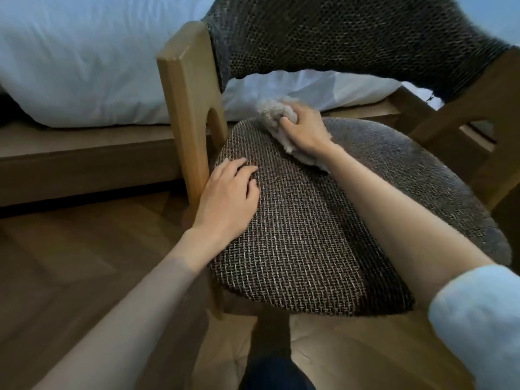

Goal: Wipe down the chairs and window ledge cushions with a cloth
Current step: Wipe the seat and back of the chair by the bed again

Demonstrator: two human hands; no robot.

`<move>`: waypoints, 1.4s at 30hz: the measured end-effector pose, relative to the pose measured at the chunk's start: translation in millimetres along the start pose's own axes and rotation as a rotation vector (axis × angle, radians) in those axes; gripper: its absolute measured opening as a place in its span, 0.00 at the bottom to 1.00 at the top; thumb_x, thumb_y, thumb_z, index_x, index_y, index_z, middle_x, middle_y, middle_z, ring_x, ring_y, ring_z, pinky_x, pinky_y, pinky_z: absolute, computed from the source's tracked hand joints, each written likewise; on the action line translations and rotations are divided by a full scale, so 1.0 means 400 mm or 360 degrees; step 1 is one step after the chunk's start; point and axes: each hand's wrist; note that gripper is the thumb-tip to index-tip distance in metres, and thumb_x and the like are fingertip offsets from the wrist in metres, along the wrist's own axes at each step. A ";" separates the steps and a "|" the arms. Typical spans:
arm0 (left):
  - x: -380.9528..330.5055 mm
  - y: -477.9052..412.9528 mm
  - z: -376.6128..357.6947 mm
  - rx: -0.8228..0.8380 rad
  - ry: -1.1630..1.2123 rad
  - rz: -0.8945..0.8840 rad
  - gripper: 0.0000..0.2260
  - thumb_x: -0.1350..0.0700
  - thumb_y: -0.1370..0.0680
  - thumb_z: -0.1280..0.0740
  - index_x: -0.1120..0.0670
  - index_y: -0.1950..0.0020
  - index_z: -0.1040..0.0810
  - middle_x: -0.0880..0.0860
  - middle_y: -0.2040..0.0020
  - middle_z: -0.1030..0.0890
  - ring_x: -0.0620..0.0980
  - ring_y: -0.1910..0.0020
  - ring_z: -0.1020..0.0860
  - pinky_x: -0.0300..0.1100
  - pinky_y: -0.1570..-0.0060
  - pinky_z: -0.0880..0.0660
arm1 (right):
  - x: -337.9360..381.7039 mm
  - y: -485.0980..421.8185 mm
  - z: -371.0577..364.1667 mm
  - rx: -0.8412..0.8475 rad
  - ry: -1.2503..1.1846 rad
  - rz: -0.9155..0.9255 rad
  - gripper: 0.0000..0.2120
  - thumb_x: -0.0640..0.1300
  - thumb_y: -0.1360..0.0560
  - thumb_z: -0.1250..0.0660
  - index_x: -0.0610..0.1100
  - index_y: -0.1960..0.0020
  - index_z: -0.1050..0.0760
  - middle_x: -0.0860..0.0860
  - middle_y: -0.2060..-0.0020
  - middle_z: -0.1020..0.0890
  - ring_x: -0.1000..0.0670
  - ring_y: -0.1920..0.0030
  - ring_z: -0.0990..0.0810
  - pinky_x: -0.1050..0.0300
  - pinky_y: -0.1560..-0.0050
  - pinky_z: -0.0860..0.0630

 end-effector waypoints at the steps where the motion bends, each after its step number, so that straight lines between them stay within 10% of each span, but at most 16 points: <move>1: 0.002 0.001 -0.001 -0.0026 0.0018 -0.0012 0.17 0.54 0.18 0.45 0.53 0.30 0.29 0.51 0.27 0.33 0.50 0.26 0.41 0.42 0.27 0.49 | -0.004 -0.030 -0.025 0.0070 0.0055 -0.0040 0.20 0.50 0.23 0.40 0.45 0.34 0.26 0.45 0.37 0.22 0.42 0.37 0.26 0.52 0.38 0.32; 6: 0.012 0.026 0.007 -0.0098 0.0068 -0.0074 0.15 0.55 0.18 0.44 0.52 0.32 0.27 0.47 0.30 0.30 0.43 0.29 0.38 0.30 0.33 0.50 | -0.035 -0.119 -0.069 0.0269 0.0181 -0.0147 0.22 0.58 0.23 0.40 0.46 0.35 0.26 0.42 0.40 0.21 0.41 0.41 0.23 0.53 0.48 0.31; 11: 0.017 0.075 0.058 -0.0081 -0.0070 -0.0279 0.15 0.55 0.19 0.43 0.55 0.36 0.23 0.50 0.37 0.23 0.47 0.36 0.27 0.35 0.37 0.36 | 0.003 -0.082 -0.076 0.0247 -0.0031 0.0070 0.14 0.56 0.24 0.37 0.54 0.66 0.26 0.58 0.69 0.23 0.52 0.64 0.24 0.59 0.63 0.35; 14: 0.037 0.102 0.090 -0.0195 -0.0478 -0.0572 0.14 0.54 0.22 0.42 0.58 0.47 0.19 0.54 0.52 0.18 0.51 0.56 0.21 0.44 0.58 0.21 | 0.044 -0.041 -0.068 0.0279 -0.0095 0.0142 0.17 0.55 0.24 0.35 0.54 0.70 0.29 0.60 0.72 0.25 0.60 0.69 0.27 0.62 0.68 0.35; 17: 0.052 0.124 0.120 -0.0200 -0.0663 -0.0306 0.15 0.47 0.21 0.42 0.56 0.57 0.24 0.51 0.62 0.24 0.49 0.66 0.27 0.40 0.75 0.32 | 0.074 0.013 -0.058 0.0361 -0.0146 0.0222 0.16 0.54 0.23 0.35 0.51 0.69 0.27 0.50 0.71 0.20 0.53 0.69 0.25 0.61 0.68 0.32; 22: 0.079 0.124 0.124 -0.0193 -0.0736 0.0236 0.15 0.42 0.21 0.43 0.51 0.60 0.31 0.50 0.59 0.26 0.49 0.58 0.26 0.41 0.71 0.39 | 0.121 0.143 -0.025 0.0470 -0.0237 0.0360 0.17 0.50 0.23 0.34 0.44 0.68 0.25 0.46 0.73 0.21 0.54 0.75 0.28 0.59 0.71 0.31; 29: 0.093 0.092 0.157 0.0063 -0.0093 0.0434 0.23 0.48 0.21 0.37 0.54 0.29 0.34 0.54 0.36 0.24 0.55 0.39 0.25 0.48 0.45 0.29 | 0.175 0.338 0.016 0.0609 -0.0495 0.0716 0.13 0.46 0.27 0.33 0.40 0.68 0.21 0.48 0.73 0.20 0.52 0.75 0.26 0.48 0.67 0.23; 37: 0.087 0.070 0.158 0.0019 0.0273 0.0270 0.19 0.47 0.19 0.42 0.53 0.31 0.33 0.51 0.40 0.23 0.44 0.50 0.26 0.35 0.53 0.29 | 0.171 0.254 0.026 -0.0352 -0.0259 0.0609 0.10 0.50 0.27 0.34 0.46 0.60 0.18 0.55 0.65 0.19 0.56 0.65 0.23 0.62 0.64 0.27; 42: 0.103 0.046 0.148 -0.0032 0.0288 0.0322 0.21 0.43 0.21 0.41 0.52 0.32 0.31 0.46 0.47 0.23 0.40 0.56 0.26 0.30 0.60 0.30 | 0.138 0.042 -0.046 -0.0207 0.0088 0.0285 0.15 0.51 0.21 0.41 0.44 0.50 0.19 0.48 0.48 0.17 0.45 0.43 0.24 0.54 0.41 0.33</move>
Point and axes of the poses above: each hand's wrist, its own y-axis away from the middle knuckle, its own z-axis out of the back of the hand, x = y × z
